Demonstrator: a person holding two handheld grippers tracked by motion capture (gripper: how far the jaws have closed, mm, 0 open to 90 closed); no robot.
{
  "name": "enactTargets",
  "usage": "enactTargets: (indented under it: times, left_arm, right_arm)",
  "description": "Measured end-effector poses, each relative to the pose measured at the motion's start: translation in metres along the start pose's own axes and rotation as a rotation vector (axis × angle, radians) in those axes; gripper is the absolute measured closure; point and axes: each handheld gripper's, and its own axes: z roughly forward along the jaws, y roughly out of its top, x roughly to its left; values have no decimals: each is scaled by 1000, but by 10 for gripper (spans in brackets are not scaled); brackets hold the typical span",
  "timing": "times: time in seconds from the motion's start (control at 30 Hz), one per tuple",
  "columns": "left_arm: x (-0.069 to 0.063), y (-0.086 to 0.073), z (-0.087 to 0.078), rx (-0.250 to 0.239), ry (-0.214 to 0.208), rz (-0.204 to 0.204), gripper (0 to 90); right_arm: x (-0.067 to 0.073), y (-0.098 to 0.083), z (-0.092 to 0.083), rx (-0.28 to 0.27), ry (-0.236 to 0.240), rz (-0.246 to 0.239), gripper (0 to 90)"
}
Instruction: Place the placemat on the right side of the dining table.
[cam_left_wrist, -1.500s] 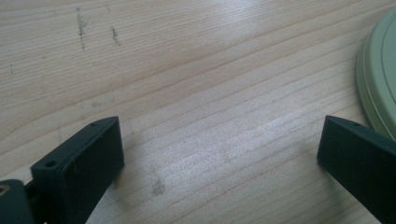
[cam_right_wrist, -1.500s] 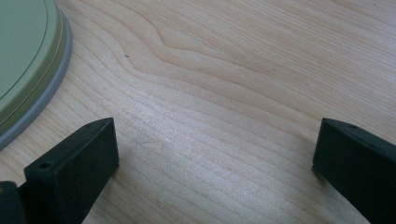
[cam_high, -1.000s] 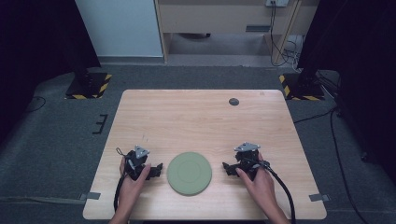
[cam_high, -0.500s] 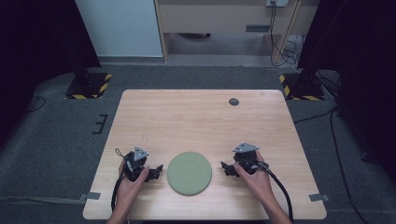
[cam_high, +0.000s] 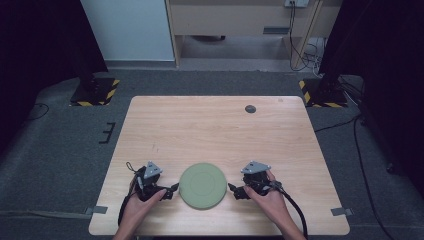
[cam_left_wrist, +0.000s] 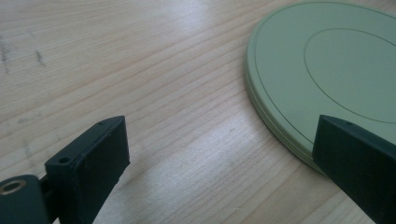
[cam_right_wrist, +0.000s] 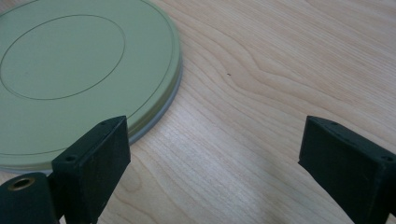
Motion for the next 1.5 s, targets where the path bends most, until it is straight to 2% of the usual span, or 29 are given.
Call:
enactTargets:
  times: [0.27,0.57,0.7,1.07,1.27,1.5]
  left_arm:
    - [-9,1,6,22,-15,25,35]
    - [-6,2,3,24,-8,27,37]
    - [-6,0,6,50,-12,26,38]
    - [-9,2,7,42,19,25,30]
    - [-10,4,9,37,33,22,32]
    - [-10,8,12,31,72,25,28]
  right_arm:
    - [10,1,6,17,14,-21,88]
    - [13,2,10,33,4,-37,77]
    - [13,2,11,33,5,-38,70]
    - [11,2,12,34,-7,-36,39]
    - [9,2,13,31,-27,-27,32]
    - [8,4,15,22,-58,-20,15]
